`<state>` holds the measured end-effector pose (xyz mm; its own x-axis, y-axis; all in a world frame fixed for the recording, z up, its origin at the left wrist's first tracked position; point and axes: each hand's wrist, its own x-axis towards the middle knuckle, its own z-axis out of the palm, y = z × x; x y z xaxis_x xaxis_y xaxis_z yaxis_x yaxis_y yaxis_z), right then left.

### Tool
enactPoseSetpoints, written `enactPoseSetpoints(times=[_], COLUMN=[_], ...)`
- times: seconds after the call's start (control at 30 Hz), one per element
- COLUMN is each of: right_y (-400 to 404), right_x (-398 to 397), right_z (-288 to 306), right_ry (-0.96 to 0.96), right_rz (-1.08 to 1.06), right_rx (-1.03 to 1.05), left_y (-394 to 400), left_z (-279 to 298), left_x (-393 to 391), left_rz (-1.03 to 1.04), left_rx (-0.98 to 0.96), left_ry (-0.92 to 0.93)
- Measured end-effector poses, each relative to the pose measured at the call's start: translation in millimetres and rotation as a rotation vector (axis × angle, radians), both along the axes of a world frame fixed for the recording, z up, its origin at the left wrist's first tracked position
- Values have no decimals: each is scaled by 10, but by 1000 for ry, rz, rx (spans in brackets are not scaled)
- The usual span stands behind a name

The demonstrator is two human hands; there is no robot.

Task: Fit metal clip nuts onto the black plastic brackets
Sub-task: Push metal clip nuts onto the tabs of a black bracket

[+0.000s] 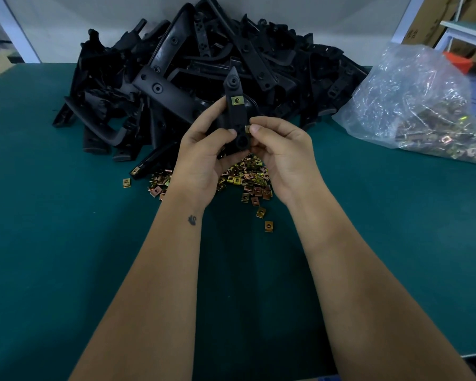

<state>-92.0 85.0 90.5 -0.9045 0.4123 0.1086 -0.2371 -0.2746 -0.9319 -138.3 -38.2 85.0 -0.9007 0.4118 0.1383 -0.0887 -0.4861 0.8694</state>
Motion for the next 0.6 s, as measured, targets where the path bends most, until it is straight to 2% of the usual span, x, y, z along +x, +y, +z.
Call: enactPoseSetpoints(times=[0.37,0.6], right_y=[-2,6], right_x=[9,4], right_z=[2,-11], right_ry=[20,30], right_rz=[34,30], right_rx=[-136,-187], left_y=[-20,-16], left_z=[-9,-21], left_x=[-1,6], left_rz=[-104,-92], left_rx=[18,6], left_ry=[27,28])
